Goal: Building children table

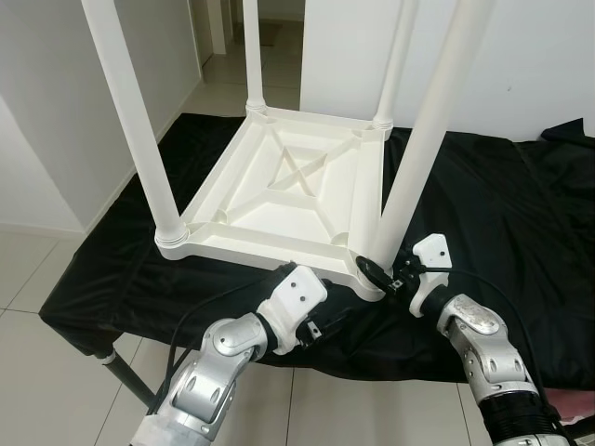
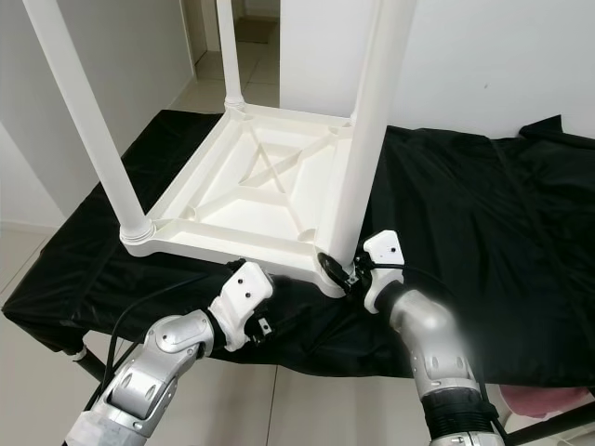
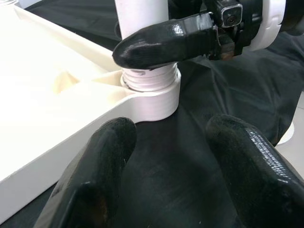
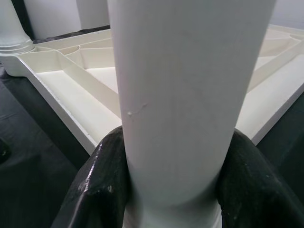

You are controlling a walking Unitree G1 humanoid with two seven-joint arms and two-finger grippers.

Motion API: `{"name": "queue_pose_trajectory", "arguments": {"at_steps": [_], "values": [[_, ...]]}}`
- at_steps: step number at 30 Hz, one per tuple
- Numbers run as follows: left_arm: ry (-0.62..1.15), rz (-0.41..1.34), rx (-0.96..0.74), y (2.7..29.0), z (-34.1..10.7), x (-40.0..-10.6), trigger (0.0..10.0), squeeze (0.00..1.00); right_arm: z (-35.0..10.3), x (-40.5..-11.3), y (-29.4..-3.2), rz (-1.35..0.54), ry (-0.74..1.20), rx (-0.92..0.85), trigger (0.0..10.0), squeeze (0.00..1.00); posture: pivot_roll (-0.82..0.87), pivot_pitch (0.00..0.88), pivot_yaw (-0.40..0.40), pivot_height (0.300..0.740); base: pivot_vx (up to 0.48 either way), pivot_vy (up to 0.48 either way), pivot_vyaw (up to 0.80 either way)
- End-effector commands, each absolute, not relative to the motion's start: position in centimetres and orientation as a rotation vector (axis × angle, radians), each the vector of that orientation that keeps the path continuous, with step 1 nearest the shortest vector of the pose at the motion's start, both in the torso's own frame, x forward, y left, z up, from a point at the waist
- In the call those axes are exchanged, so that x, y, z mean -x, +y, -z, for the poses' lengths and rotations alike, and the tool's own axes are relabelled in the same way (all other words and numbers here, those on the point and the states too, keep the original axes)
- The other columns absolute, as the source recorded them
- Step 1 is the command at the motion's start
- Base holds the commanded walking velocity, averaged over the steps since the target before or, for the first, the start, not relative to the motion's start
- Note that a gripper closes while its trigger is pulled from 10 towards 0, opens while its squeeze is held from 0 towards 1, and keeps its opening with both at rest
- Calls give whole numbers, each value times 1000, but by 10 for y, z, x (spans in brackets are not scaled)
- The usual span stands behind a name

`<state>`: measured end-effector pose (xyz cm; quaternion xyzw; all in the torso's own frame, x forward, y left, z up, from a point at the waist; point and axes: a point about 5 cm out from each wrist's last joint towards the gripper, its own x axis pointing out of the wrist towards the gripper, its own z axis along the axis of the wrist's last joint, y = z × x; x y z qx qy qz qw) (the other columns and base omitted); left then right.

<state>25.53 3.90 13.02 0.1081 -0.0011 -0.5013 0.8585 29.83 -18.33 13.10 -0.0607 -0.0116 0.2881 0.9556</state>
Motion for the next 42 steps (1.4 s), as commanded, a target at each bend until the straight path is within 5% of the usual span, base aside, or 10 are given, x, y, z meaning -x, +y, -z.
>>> {"name": "queue_pose_trajectory", "arguments": {"at_steps": [1, 17, 20, 32, 33, 35, 37, 42], "values": [[0, 1002, -232, 40, -129, -256, 10000, 0, -120, -293, -186, -552, 41, 95, 10000, 0, 2, 5, 11, 740, 0, 0, 0], [1, 1011, -232, 38, -128, -255, 10000, 0, -125, -291, -181, -234, 11, -29, 10000, 0, -2, 0, 2, 740, 0, 0, 0], [-1, 996, -236, 40, -129, -258, 10000, 0, -127, -280, -159, -2, -1, -112, 10000, 0, 2, 4, 5, 740, 0, 0, 0], [5, 991, -239, 40, -128, -258, 10000, 0, -124, -290, -132, 206, 53, -158, 10000, 0, 10, 7, 8, 740, 0, 0, 0], [15, 999, -246, 39, -126, -256, 10000, 0, -126, -290, -130, 169, 44, -149, 10000, 286, 10, 7, 8, 740, 0, 0, 0], [15, 999, -246, 39, -126, -256, 10000, 0, -126, -290, -130, 169, 44, -149, 10000, 286, 10, 7, 8, 740, 0, 0, 0], [23, 1000, -264, 40, -125, -257, 10000, 0, -127, -289, -128, 122, 53, -168, 10000, 1000, 4, 9, 13, 740, 0, 0, 0], [20, 980, -267, 42, -127, -263, 10000, 0, -133, -286, -127, 71, 26, -161, 10000, 1000, 3, 10, 15, 740, 0, 0, 0]]}}
